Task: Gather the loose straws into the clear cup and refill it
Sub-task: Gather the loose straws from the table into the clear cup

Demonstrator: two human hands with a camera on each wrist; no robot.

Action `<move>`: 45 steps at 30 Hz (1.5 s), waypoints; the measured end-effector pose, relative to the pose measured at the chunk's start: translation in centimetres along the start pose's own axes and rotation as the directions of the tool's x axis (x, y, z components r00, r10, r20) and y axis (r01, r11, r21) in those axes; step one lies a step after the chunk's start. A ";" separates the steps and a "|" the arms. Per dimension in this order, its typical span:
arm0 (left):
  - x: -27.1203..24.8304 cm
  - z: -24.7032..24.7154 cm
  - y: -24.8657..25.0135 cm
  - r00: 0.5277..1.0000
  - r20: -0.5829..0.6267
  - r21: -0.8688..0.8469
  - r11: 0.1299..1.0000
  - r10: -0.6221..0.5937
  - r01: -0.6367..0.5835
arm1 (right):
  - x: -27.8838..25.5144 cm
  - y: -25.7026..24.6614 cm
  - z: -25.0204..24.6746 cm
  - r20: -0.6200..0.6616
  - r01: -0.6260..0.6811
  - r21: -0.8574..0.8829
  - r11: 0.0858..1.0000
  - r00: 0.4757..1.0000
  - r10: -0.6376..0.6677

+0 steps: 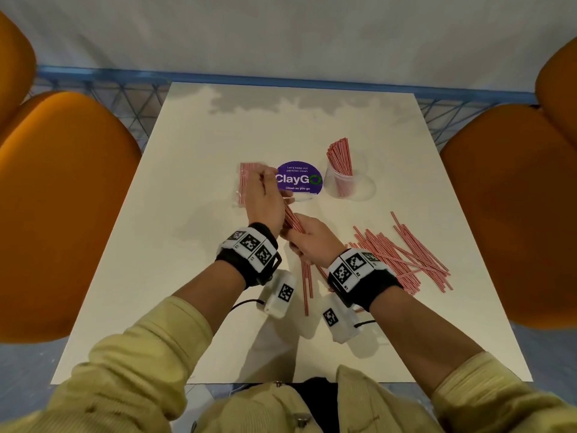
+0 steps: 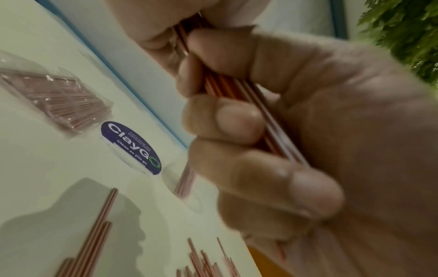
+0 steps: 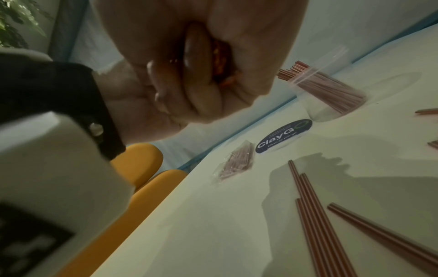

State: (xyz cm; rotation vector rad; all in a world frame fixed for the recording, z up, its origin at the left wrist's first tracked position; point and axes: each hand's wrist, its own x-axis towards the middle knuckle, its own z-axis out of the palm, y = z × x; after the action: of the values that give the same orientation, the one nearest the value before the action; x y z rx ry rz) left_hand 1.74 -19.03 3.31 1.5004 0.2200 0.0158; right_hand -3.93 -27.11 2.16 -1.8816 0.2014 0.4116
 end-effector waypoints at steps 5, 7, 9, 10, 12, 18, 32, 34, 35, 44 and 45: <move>0.2 0.3 -0.3 0.996 0.069 0.117 0.991 0.057 -0.065 | 0.0 -0.3 -0.5 -0.001 -0.032 0.095 0.995 0.999 0.033; 0.7 0.6 -0.4 0.994 0.026 0.136 0.985 0.104 -0.106 | 0.2 0.1 -0.7 -0.016 -0.027 0.109 0.994 0.999 0.029; 1.2 1.0 -0.6 0.988 -0.062 0.129 0.983 0.138 -0.130 | 0.4 0.5 -1.3 -0.035 -0.039 0.198 0.979 0.998 0.047; 1.4 1.2 -0.7 0.983 -0.108 0.120 0.984 0.146 -0.133 | 0.4 0.7 -1.7 -0.046 -0.049 0.271 0.961 0.997 0.063; 1.8 1.7 -0.9 0.977 -0.159 0.102 0.987 0.143 -0.127 | 0.5 0.8 -2.4 -0.090 -0.058 0.407 0.911 0.991 0.104; 2.3 4.0 -2.1 0.986 0.011 0.202 0.966 0.164 -0.163 | 2.5 0.3 -4.0 -0.283 -0.082 0.600 0.796 0.908 0.308; 9.9 12.3 0.6 0.963 0.004 0.230 0.937 0.268 -0.261 | 8.3 1.3 -12.3 -0.651 -0.067 -0.029 0.997 0.758 0.032; 11.4 13.3 1.0 0.953 0.007 0.239 0.925 0.301 -0.294 | 9.1 2.2 -13.4 -0.685 -0.107 -0.003 0.994 0.724 0.076; 11.9 13.7 1.0 0.949 0.029 0.249 0.917 0.314 -0.311 | 9.4 2.6 -13.9 -0.669 -0.137 0.015 0.990 0.735 0.112; 11.8 14.7 -3.0 0.896 0.313 0.515 0.736 0.316 -0.440 | 10.3 4.4 -15.0 -0.527 -0.225 0.124 0.966 0.810 0.257; 11.4 14.5 -3.4 0.882 0.356 0.537 0.705 0.310 -0.464 | 10.4 4.5 -14.9 -0.517 -0.215 0.142 0.966 0.816 0.257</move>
State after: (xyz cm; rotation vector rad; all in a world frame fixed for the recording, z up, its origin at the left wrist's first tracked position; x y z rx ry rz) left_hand 14.76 -31.93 -0.76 2.1636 -0.3391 0.1136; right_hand 6.87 -41.98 -1.27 -1.8617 0.8236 0.0293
